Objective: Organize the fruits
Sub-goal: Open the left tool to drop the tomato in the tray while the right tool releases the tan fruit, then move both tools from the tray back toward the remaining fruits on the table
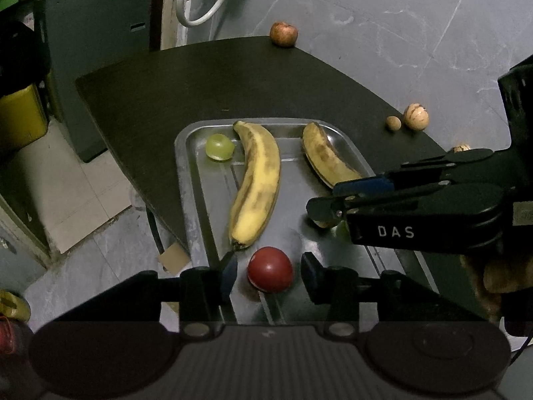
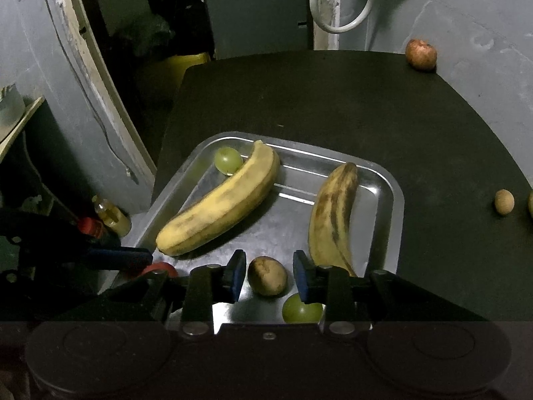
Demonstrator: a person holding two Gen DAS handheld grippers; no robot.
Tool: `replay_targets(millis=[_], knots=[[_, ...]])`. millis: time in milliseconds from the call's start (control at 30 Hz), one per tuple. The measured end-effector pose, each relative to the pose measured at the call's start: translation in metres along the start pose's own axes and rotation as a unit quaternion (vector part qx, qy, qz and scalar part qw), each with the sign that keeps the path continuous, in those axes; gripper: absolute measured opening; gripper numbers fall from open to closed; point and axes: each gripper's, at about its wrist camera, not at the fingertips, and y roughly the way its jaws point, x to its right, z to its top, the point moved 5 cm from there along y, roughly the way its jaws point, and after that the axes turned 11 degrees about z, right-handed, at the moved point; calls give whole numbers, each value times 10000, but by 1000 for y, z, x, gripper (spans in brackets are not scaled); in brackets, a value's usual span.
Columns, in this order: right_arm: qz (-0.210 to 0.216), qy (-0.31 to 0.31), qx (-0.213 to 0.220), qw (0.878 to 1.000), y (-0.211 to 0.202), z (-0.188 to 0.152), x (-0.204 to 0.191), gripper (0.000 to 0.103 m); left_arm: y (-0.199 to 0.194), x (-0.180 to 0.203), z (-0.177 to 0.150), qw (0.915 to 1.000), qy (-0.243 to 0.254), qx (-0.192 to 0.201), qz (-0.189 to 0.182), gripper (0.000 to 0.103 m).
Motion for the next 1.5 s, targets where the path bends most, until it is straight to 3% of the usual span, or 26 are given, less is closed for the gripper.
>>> replay_targets(millis=[233,467,800,1233,1500], knots=[[2,127,276,9995,-22,8,-1,46,-7,4,4,10000,5,86,22,64],[-43,270,651,9975,-54,12,1,75,-19,8,9,9997,-16,245,-6,80],[-67,478,950,9943,-89,4,-2,102,-35,12,13,9988,-191,437,-56,102],[-81,662,1658,9839,-161,-11,-15,102,-59,22,13,9980,-74,623,-29,102],[-324,1007,2016,9737,-209,-45,-3,102,-72,42,14,9975,174,673,-123,102]])
